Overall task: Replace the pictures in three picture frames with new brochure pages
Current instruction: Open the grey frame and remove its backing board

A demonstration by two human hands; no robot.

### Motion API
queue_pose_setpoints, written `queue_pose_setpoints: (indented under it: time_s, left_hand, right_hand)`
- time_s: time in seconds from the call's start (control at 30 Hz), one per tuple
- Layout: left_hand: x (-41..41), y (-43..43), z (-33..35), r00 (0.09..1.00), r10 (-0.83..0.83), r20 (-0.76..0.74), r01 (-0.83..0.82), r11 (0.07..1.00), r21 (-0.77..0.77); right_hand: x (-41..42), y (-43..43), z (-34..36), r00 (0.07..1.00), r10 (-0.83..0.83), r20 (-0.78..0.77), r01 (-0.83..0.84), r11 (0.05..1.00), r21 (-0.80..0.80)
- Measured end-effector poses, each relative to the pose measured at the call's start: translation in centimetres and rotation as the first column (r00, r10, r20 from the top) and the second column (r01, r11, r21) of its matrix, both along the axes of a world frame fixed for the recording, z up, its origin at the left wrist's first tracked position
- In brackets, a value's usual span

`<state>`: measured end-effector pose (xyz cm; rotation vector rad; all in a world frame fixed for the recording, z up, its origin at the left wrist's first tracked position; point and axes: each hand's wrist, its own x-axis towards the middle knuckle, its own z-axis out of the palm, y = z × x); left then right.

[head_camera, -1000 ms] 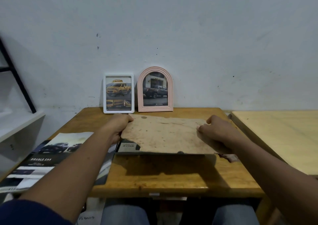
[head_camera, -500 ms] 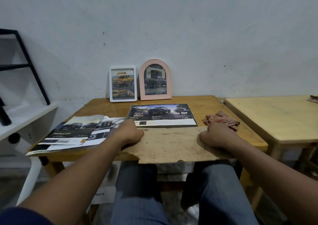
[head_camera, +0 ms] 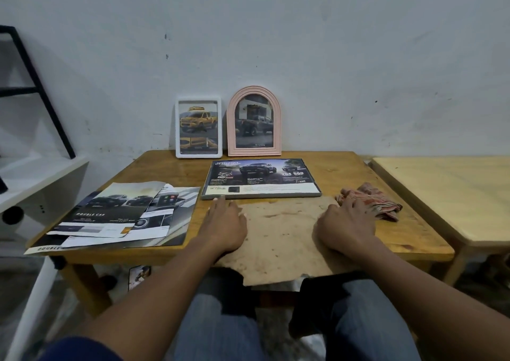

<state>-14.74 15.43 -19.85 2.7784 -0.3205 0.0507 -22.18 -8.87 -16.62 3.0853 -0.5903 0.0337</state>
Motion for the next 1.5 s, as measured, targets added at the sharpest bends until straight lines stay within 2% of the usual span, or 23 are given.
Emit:
queue_pose_setpoints:
  time_s: [0.07,0.17,0.23,0.3,0.33,0.4,0.47,0.53,0.63,0.8,0.9,0.97,1.03,1.13,1.23,1.3,1.5]
  left_hand:
    - [0.6,-0.1,0.0,0.992,0.023,0.122,-0.015,0.998,-0.066]
    - [1.2,-0.4,0.4,0.976,0.023,0.216,-0.016,0.999,-0.035]
    - [1.4,-0.6,0.6,0.961,0.005,0.276,-0.006,1.000,0.004]
    - [1.5,-0.7,0.7,0.953,-0.006,0.302,-0.001,1.000,0.023]
    - [1.5,-0.6,0.7,0.951,-0.005,0.308,-0.002,1.000,0.024]
    - [1.5,-0.3,0.8,0.950,-0.029,0.312,0.021,0.999,0.028]
    - [1.3,0.5,0.8,0.957,-0.140,0.255,0.142,0.990,0.011]
    - [0.9,1.4,0.8,0.949,-0.294,0.117,0.290,0.956,0.052]
    - [1.0,2.1,0.2,0.937,-0.350,0.014,0.344,0.927,0.146]
    - [1.7,2.0,0.5,0.950,-0.307,0.063,0.292,0.939,0.180]
    - [2.7,2.0,1.6,0.957,-0.263,0.125,0.231,0.947,0.225]
    - [3.4,2.0,2.2,0.964,-0.218,0.155,0.182,0.960,0.213]
    - [4.3,2.0,2.3,0.970,-0.154,0.188,0.127,0.980,0.151]
    - [6.4,1.9,2.0,0.978,-0.015,0.210,0.010,1.000,0.025]
    - [9.2,1.6,1.4,0.993,0.084,0.087,-0.083,0.996,-0.023]
    - [10.5,1.3,1.0,0.996,0.094,0.003,-0.094,0.996,-0.004]
    - [12.3,1.1,0.6,0.997,0.079,0.023,-0.079,0.996,-0.028]
  right_hand:
    - [0.7,0.3,-0.2,1.000,0.019,0.010,-0.019,1.000,-0.020]
    - [1.5,0.4,-0.8,0.992,0.067,0.104,-0.067,0.998,-0.002]
    - [1.9,0.5,-1.5,0.954,0.239,0.178,-0.242,0.970,-0.006]
    - [2.2,0.9,-1.7,0.877,0.457,0.147,-0.472,0.877,0.087]
    - [2.2,1.2,-1.7,0.842,0.528,0.109,-0.539,0.832,0.130]
    - [2.4,1.7,-1.9,0.818,0.571,0.078,-0.576,0.805,0.142]
    - [2.7,1.8,-2.0,0.840,0.534,0.095,-0.542,0.830,0.132]
    - [3.3,1.9,-2.2,0.866,0.488,0.104,-0.499,0.856,0.137]
    - [4.3,2.1,-2.2,0.878,0.459,0.135,-0.475,0.868,0.145]
    - [5.5,2.3,-2.3,0.872,0.456,0.178,-0.487,0.847,0.211]
    - [6.3,2.5,-2.2,0.860,0.438,0.263,-0.504,0.813,0.293]
    - [7.0,2.3,-2.0,0.862,0.337,0.378,-0.471,0.808,0.354]
    - [8.0,1.7,-1.5,0.872,0.192,0.450,-0.368,0.863,0.346]
    - [9.7,0.0,-0.2,0.929,0.026,0.368,-0.149,0.938,0.312]
    - [11.8,-1.7,0.4,0.977,-0.016,0.213,-0.054,0.947,0.317]
    - [12.8,-1.8,0.3,0.990,-0.018,0.141,-0.026,0.953,0.302]
    - [14.0,-0.1,-0.1,0.969,-0.144,0.203,0.079,0.952,0.296]
